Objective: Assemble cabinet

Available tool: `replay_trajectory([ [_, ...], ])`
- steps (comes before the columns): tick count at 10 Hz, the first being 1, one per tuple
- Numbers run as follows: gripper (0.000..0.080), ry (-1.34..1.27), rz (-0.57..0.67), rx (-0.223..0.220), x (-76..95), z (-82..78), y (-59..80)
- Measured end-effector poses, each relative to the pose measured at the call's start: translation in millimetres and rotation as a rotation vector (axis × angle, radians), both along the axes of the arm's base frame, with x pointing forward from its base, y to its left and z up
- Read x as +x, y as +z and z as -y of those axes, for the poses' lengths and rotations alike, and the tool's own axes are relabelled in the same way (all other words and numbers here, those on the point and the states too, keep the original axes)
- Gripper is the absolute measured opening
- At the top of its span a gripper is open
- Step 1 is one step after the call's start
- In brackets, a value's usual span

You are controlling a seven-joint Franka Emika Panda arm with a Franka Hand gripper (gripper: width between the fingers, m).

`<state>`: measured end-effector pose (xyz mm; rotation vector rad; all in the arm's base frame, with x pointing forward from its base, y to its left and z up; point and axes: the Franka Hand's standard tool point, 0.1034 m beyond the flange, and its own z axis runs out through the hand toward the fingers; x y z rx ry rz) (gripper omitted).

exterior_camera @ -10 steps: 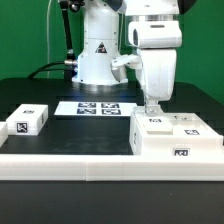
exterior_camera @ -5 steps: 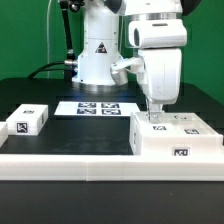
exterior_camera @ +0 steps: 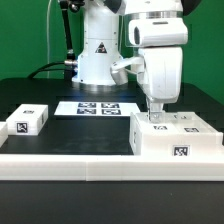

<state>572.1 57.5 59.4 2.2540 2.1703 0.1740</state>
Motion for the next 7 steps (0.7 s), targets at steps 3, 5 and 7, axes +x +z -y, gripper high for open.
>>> replay_trajectory([
  [3,0.0074,-0.001,0.0,0.0,-0.1,0.1,-0.1],
  [5,0.0391,-0.001,0.0,0.0,-0.1,0.2,-0.1],
  [7,0.0572,-0.001,0.0,0.0,-0.1,0.2,-0.1],
])
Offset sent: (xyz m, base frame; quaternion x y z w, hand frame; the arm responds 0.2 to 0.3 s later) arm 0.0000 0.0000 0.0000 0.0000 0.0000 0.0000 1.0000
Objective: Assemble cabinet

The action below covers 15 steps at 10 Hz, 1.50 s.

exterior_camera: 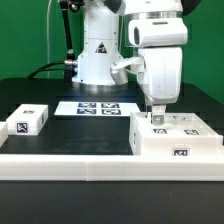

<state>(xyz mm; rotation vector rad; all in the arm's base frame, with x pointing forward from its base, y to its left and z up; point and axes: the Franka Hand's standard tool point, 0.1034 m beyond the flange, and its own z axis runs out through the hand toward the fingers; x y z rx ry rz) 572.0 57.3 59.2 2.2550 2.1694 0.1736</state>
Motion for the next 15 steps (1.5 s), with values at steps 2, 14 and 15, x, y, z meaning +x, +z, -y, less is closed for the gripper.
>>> replay_trajectory([
  [2,0.0714,0.0,0.0,0.0,0.0,0.0,0.0],
  [14,0.0797,-0.462,-0.005,0.036,-41.4,-2.1,20.2],
  [15,0.0797,-0.539,-0.011,0.045,-41.6,-2.7,20.1],
])
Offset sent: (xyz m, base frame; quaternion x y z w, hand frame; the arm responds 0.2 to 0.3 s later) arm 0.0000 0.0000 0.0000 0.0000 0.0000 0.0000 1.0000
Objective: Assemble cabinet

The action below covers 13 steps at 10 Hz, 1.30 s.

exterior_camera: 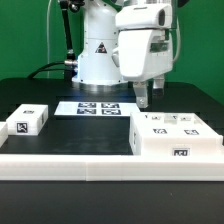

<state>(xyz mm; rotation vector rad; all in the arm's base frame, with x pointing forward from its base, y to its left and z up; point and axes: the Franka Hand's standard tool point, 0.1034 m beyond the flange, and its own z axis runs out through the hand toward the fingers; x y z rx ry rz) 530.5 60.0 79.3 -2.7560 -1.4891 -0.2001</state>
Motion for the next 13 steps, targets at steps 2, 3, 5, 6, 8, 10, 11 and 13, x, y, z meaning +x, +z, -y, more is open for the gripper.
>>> replay_trajectory([
  [2,0.0797,-0.273,-0.01,0.048,-4.8,-2.1,-3.1],
  [3,0.0797,-0.399,-0.019,0.07,-8.6,-5.6,-5.3],
  [5,0.0797,-0.609,-0.039,0.11,-12.9,-13.4,-7.7],
  [6,0.0797,-0.668,-0.046,0.122,-12.6,-13.6,-7.5],
  [8,0.0797,-0.886,-0.075,0.162,-13.3,-17.1,-7.8],
  [10,0.0797,-1.065,-0.091,0.178,-15.2,-29.4,-7.0],
  [11,0.0797,-1.133,-0.093,0.173,-18.1,-37.6,-8.8],
  [13,0.0797,-1.257,-0.095,0.168,-22.3,-38.4,-14.7],
])
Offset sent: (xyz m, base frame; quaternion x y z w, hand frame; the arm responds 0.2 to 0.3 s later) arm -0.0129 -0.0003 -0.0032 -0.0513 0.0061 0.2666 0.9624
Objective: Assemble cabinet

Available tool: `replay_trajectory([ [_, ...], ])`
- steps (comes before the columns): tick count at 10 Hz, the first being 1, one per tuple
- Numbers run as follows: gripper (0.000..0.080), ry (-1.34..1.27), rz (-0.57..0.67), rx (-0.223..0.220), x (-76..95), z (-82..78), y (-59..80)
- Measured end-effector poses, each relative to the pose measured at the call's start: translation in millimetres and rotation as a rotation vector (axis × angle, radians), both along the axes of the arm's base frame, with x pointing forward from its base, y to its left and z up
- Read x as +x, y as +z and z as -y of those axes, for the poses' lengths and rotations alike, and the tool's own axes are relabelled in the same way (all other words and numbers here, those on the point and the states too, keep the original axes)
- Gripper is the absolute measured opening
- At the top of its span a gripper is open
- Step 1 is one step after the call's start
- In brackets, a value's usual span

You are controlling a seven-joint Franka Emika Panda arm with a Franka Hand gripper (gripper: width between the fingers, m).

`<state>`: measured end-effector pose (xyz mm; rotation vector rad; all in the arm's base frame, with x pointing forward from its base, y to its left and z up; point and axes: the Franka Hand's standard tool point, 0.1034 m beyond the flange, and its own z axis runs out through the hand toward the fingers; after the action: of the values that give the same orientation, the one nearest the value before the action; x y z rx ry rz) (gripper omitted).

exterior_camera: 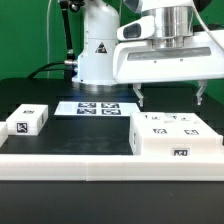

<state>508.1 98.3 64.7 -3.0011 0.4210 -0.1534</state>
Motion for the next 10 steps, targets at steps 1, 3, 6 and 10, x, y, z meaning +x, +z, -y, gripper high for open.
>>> replay_trajectory([
  [1,0.0797,-0.029,-0.001,0.006,-2.0,2.1,-3.4],
  [3,0.0797,-0.143,-0.012,0.033,-1.4,-1.7,-2.3],
  [6,0.0797,-0.077,-0.01,0.02,-3.2,-7.3,-2.7],
  [10,0.0797,0.073,-0.036,-0.004,-11.9,-9.9,-9.4],
])
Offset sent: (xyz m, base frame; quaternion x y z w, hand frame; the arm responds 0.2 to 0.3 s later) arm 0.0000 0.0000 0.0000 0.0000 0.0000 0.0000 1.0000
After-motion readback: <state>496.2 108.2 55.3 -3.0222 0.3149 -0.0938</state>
